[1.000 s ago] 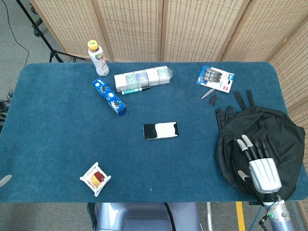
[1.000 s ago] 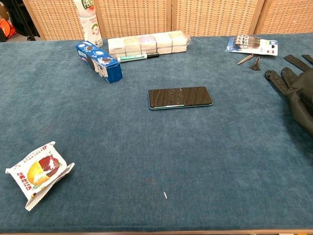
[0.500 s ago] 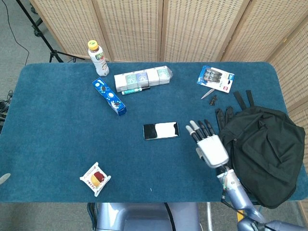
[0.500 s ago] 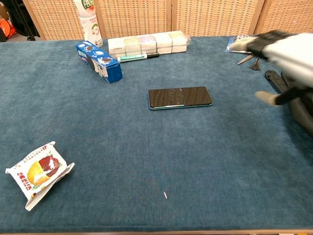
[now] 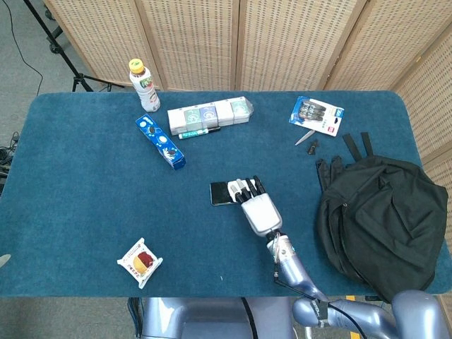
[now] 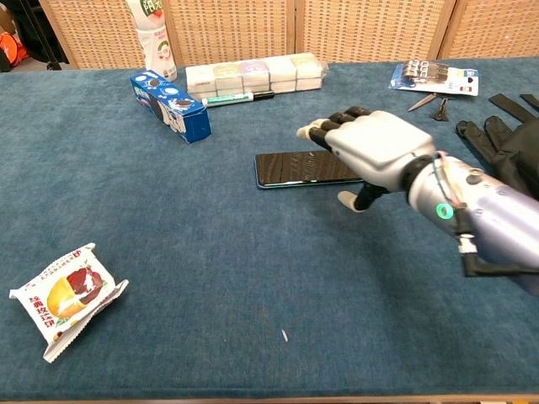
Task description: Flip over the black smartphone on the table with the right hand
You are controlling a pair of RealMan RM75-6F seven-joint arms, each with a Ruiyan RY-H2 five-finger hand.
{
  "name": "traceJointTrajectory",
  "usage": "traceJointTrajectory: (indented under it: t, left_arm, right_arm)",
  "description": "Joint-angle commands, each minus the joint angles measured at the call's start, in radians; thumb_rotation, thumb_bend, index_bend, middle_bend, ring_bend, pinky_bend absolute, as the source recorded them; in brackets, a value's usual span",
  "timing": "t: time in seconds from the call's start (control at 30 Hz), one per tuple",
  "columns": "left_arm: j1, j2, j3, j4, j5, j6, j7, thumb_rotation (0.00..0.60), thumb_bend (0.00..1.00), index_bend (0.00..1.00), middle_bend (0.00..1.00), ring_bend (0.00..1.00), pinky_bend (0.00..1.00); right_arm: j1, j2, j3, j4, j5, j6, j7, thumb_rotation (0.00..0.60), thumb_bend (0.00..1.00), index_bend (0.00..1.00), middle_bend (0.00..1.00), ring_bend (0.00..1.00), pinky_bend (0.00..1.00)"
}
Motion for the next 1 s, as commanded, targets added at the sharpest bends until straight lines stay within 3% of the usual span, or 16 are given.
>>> traceJointTrajectory:
  t: [0.03, 0.5, 1.0]
  left_arm:
    - [-0.003, 0.002, -0.001, 0.0, -0.005, -0.007, -0.004, 0.6, 0.0, 0.0, 0.0, 0.0, 0.0]
    - [-0.012, 0.006, -0.003, 0.003, -0.012, -0.024, -0.008, 0.6, 0.0, 0.0, 0.0, 0.0, 0.0]
    - [-0.022, 0.009, -0.008, 0.0, -0.031, -0.045, -0.01, 0.6, 0.0, 0.0, 0.0, 0.0, 0.0]
  right_arm:
    - [0.03, -0.036, 0.021, 0.04, 0.036, -0.014, -0.028, 0.6, 0.4, 0.0, 0.0, 0.0, 0.0]
    - [0.119, -0.108, 0.051, 0.204, 0.107, -0.05, -0.071, 0.6, 0.4, 0.0, 0.0, 0.0, 0.0]
    - [0.155, -0.154, 0.033, 0.306, 0.117, -0.068, -0.025, 0.6, 0.39, 0.0, 0.0, 0.0, 0.0]
